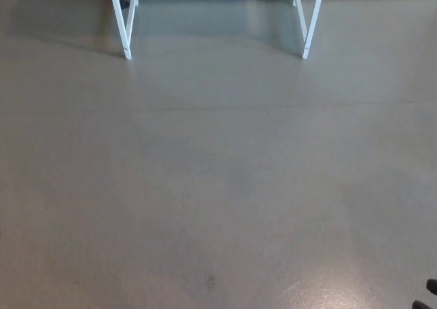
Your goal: The robot walk towards a table in front and uses its left hand to pick up the pot from the base and pour water to the cup on the right hand side
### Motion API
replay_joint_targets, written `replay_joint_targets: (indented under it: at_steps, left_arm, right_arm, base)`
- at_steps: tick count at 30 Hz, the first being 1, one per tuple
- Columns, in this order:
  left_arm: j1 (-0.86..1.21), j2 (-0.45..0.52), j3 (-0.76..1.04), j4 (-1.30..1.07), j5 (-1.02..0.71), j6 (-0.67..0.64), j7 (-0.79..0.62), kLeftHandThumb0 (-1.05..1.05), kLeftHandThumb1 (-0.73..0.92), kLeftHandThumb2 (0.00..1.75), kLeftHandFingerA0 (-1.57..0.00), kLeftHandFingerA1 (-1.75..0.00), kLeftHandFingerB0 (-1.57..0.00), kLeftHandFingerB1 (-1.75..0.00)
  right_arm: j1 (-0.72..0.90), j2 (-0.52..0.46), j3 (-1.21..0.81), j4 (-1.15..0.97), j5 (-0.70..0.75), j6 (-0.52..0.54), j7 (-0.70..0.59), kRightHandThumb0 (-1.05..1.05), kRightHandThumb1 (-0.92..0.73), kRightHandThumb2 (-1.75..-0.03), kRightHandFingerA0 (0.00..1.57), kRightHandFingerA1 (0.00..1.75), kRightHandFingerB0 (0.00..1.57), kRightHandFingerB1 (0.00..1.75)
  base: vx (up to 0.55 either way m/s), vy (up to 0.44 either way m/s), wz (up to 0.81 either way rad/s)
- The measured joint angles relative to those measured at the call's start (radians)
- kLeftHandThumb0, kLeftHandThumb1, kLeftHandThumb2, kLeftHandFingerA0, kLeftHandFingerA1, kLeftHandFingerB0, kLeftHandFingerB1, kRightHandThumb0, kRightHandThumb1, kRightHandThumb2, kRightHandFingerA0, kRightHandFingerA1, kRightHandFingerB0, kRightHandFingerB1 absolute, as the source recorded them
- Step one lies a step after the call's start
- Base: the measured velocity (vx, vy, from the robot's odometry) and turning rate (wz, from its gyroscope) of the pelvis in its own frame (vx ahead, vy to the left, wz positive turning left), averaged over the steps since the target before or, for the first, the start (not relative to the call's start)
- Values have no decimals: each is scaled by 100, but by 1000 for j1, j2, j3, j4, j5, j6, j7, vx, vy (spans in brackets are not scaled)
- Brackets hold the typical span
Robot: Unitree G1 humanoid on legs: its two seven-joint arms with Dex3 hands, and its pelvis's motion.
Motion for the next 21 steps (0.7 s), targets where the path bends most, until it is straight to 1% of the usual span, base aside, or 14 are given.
replay_joint_targets:
  at_steps: [1,6,7,8,10,13,16,17,19,21]
  left_arm:
    - [1,0,2,2,-3,-3,-5,-6,47,53,-41,-40,-48,-35]
    - [13,0,2,19,-12,-20,-27,-7,47,53,-41,-40,-49,-36]
    - [14,0,2,23,-12,-22,-31,-7,46,54,-40,-40,-49,-36]
    - [14,0,2,24,-13,-23,-32,-7,46,54,-40,-40,-49,-36]
    - [14,1,1,28,-15,-29,-38,-8,45,54,-39,-40,-48,-36]
    - [14,3,-2,31,-18,-30,-46,-7,46,54,-40,-40,-48,-36]
    - [19,8,-6,37,-21,-30,-54,-7,46,54,-40,-40,-48,-36]
    - [17,14,-6,36,-25,-34,-54,-8,46,54,-39,-40,-47,-36]
    - [12,17,-11,36,-28,-41,-58,-8,47,54,-37,-40,-46,-36]
    - [19,15,-15,47,-30,-46,-61,-8,47,54,-37,-40,-46,-36]
  right_arm:
    - [2,0,-2,6,3,-3,4,-42,-13,-85,71,80,35,69]
    - [26,-4,-6,25,14,-28,26,-45,-15,-84,70,80,36,69]
    - [31,-5,-6,28,16,-33,30,-49,-18,-85,67,78,34,67]
    - [32,-5,-6,29,17,-34,31,-49,-18,-85,67,78,34,67]
    - [41,-5,-2,32,18,-42,34,-45,-17,-85,72,79,34,67]
    - [49,-5,0,34,19,-50,33,-44,-17,-85,73,80,35,67]
    - [57,-6,-2,37,22,-58,33,-44,-17,-85,73,80,35,67]
    - [64,-4,-2,41,23,-60,33,-44,-17,-85,71,80,32,67]
    - [71,-7,-4,42,26,-63,35,-47,-17,-85,70,81,33,68]
    - [77,-12,-4,41,29,-71,35,-47,-17,-85,70,81,33,68]
  base:
    - [0,0,0]
    - [0,0,0]
    - [0,0,0]
    - [0,0,0]
    - [0,0,0]
    - [0,0,0]
    - [297,140,9]
    - [327,177,-31]
    - [317,167,50]
    - [164,87,-10]
